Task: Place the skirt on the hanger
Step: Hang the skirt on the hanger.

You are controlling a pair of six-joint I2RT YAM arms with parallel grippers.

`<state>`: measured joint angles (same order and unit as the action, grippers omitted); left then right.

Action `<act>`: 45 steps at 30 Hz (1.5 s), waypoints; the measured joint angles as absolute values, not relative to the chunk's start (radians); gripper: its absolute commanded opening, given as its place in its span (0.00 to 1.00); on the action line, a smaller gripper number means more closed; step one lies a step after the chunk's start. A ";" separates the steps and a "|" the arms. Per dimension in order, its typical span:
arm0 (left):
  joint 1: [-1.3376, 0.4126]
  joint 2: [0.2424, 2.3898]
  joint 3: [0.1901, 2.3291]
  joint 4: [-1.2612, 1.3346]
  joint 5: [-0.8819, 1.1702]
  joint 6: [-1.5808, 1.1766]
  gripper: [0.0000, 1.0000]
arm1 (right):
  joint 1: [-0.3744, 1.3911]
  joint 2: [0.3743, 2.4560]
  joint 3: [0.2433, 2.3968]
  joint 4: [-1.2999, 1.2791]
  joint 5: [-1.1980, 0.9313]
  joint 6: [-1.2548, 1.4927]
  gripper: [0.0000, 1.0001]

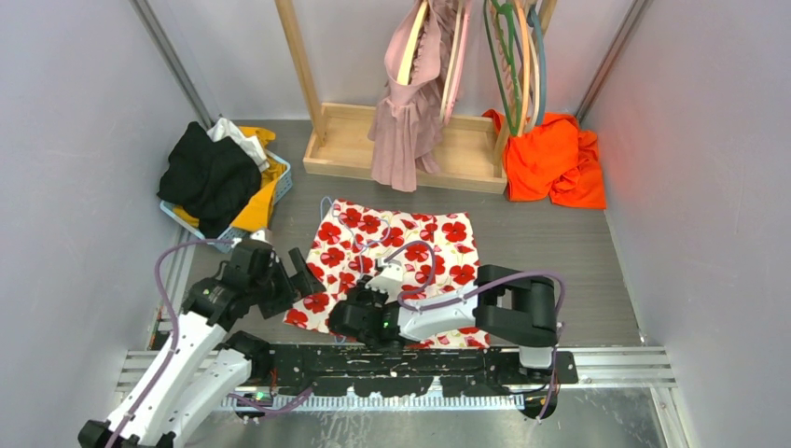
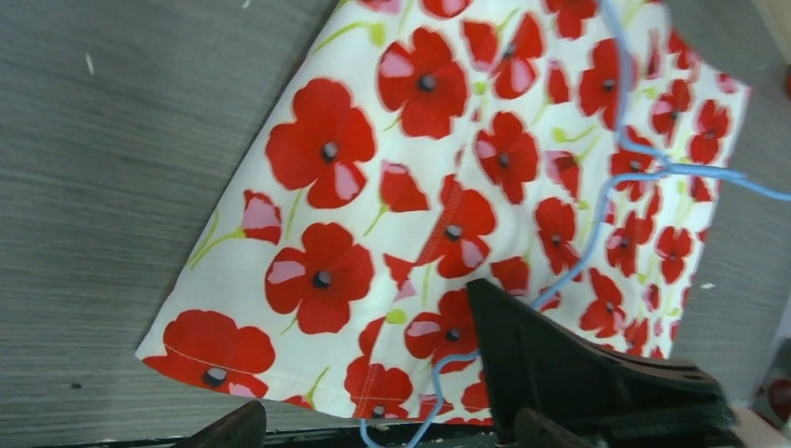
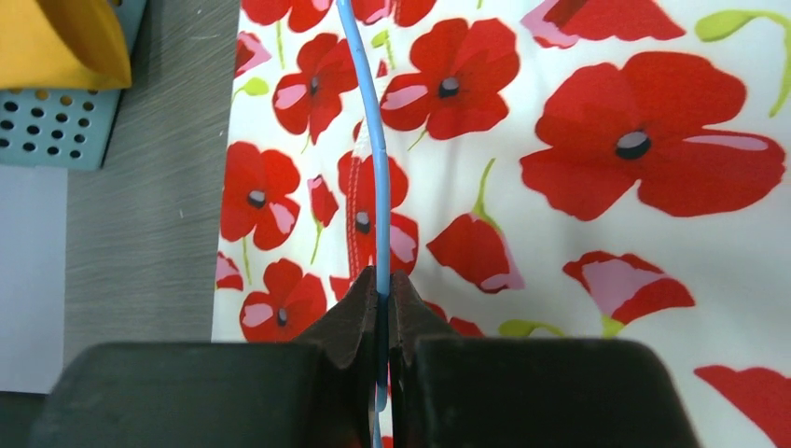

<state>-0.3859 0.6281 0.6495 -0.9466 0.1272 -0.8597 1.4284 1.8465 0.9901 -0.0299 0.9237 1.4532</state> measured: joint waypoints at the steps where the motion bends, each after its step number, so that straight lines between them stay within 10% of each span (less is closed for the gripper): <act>1: -0.386 0.645 0.622 -0.928 0.129 -0.876 0.98 | 1.423 1.851 0.989 -0.030 0.924 1.464 0.01; 14: -0.386 0.699 0.502 -0.806 0.089 -0.961 0.94 | 1.368 1.858 0.976 -0.029 0.914 1.519 0.01; 18: -0.386 0.746 0.497 -0.786 0.038 -0.984 0.57 | 1.369 1.858 0.953 -0.030 0.913 1.527 0.01; 25: -0.386 0.889 0.514 -0.669 -0.026 -0.985 0.31 | 1.373 1.854 0.925 0.001 0.914 1.529 0.01; 45: -0.386 1.357 0.636 -0.369 -0.139 -0.964 0.18 | 1.378 1.821 0.926 -0.014 0.919 1.495 0.01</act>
